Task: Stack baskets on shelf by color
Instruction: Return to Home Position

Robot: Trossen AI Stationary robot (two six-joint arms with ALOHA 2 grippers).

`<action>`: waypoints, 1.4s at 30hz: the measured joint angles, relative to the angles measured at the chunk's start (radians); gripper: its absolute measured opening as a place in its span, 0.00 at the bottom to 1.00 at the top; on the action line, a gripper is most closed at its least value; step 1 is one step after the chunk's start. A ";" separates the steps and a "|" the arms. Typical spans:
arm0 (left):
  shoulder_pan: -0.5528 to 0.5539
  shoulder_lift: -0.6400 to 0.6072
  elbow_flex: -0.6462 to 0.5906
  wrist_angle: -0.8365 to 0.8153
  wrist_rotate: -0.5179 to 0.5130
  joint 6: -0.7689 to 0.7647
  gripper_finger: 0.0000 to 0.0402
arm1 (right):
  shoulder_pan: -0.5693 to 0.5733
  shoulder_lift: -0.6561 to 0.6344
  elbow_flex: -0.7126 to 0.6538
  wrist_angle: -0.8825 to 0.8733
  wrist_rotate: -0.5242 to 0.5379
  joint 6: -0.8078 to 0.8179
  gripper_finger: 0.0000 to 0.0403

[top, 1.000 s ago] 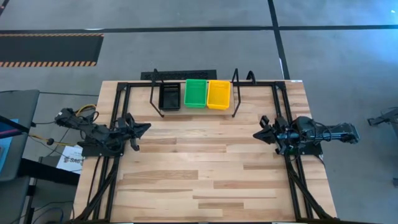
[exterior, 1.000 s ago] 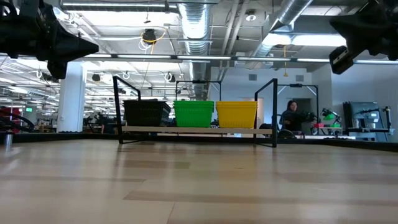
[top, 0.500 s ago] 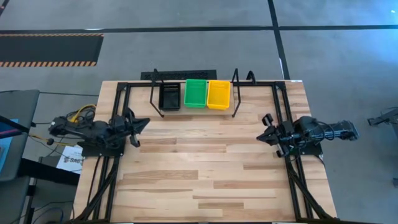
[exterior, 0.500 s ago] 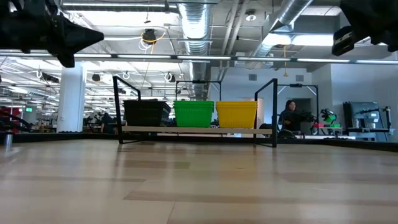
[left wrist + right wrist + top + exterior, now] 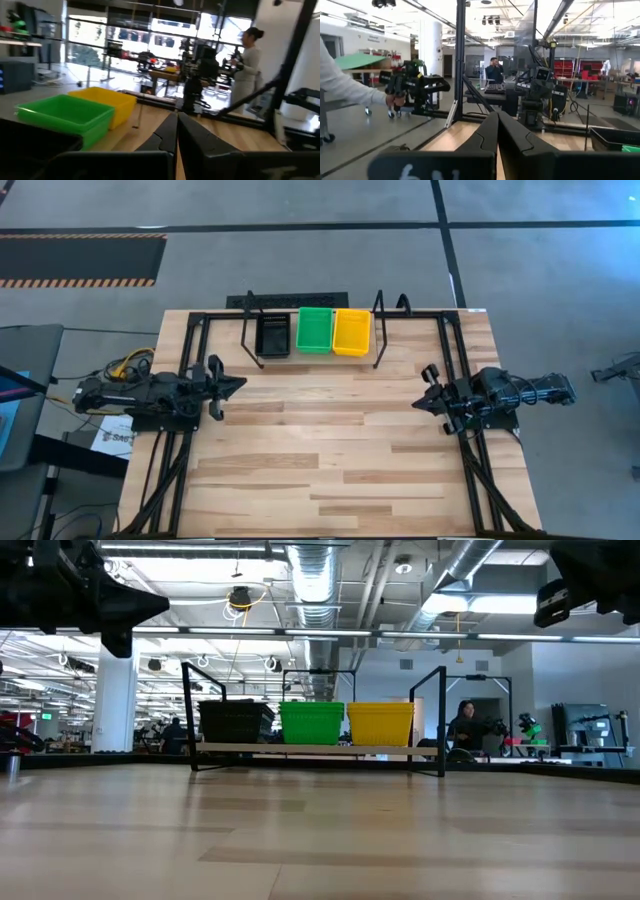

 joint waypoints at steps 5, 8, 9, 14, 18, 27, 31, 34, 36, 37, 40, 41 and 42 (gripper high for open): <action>0.002 0.000 0.000 -0.051 0.041 -0.046 0.00 | 0.000 0.000 0.000 -0.042 -0.003 0.001 0.08; 0.002 0.000 0.000 -0.067 0.042 -0.058 0.00 | 0.000 0.000 0.000 -0.082 -0.020 0.003 0.08; 0.002 0.000 0.000 -0.067 0.045 -0.057 0.00 | 0.000 0.000 0.001 -0.097 -0.022 -0.001 0.08; 0.002 0.000 0.000 -0.067 0.047 -0.023 0.00 | 0.000 0.000 0.001 -0.157 -0.022 -0.001 0.08; 0.002 0.000 0.000 -0.067 0.047 -0.028 0.00 | 0.000 0.000 0.001 -0.184 -0.022 -0.003 0.08; 0.002 0.000 0.000 -0.067 0.047 -0.014 0.00 | -0.003 0.000 0.001 -0.200 0.149 -0.007 0.08; 0.002 0.000 0.000 -0.067 0.047 -0.014 0.00 | -0.001 0.000 0.002 -0.202 0.191 -0.030 0.07; 0.002 0.000 0.000 -0.067 0.046 -0.014 0.00 | 0.011 0.000 0.002 -0.204 0.173 -0.030 0.07; 0.002 0.000 0.000 -0.067 0.046 -0.003 0.00 | 0.020 0.000 0.002 -0.218 0.170 -0.030 0.07; 0.002 0.000 0.000 -0.068 0.047 0.006 0.00 | 0.022 0.000 0.002 -0.228 0.170 -0.027 0.07; 0.002 0.000 0.000 -0.068 0.047 0.022 0.00 | 0.027 0.000 0.002 -0.255 0.170 0.014 0.07; 0.002 0.000 0.000 -0.068 0.046 0.022 0.00 | 0.027 0.001 0.003 -0.268 0.169 0.034 0.07; 0.002 0.000 0.000 -0.068 0.046 0.021 0.00 | 0.027 0.000 0.004 -0.279 0.170 0.058 0.07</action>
